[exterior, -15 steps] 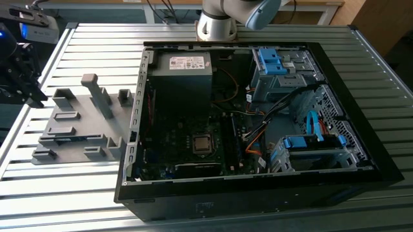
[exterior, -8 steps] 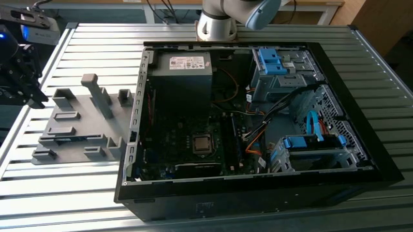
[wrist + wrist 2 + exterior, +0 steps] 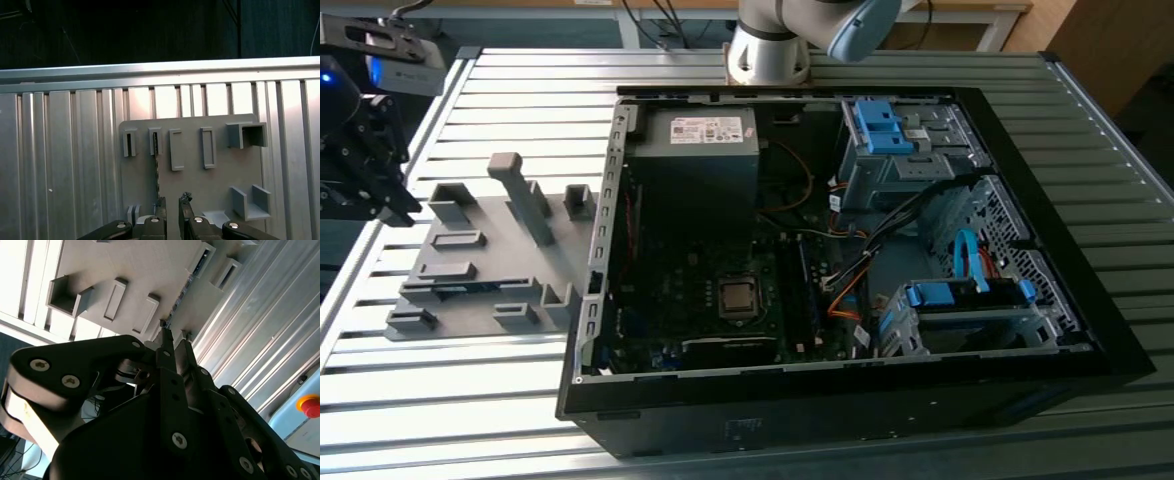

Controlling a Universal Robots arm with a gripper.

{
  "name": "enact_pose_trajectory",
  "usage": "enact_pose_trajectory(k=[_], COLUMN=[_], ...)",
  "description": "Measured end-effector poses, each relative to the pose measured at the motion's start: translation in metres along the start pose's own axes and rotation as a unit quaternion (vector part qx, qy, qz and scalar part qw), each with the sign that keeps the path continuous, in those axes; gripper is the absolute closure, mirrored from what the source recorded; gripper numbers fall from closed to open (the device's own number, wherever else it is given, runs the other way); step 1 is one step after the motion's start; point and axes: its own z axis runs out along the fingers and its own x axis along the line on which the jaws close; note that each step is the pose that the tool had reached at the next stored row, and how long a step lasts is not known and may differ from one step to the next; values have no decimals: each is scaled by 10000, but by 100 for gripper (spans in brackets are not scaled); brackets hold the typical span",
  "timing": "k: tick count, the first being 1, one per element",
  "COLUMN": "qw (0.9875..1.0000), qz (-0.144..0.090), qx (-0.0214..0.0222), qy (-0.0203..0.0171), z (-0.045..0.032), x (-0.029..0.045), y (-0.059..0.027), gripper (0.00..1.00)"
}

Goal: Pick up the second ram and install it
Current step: 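Pick up the second ram and move it above second insertion slot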

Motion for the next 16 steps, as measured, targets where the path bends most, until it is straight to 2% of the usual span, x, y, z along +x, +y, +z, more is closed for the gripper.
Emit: enact_pose_trajectory(k=[16], qw=[10000], qz=[0], qx=[1], qy=[0], z=[41], x=[2], y=[0], gripper=[75])
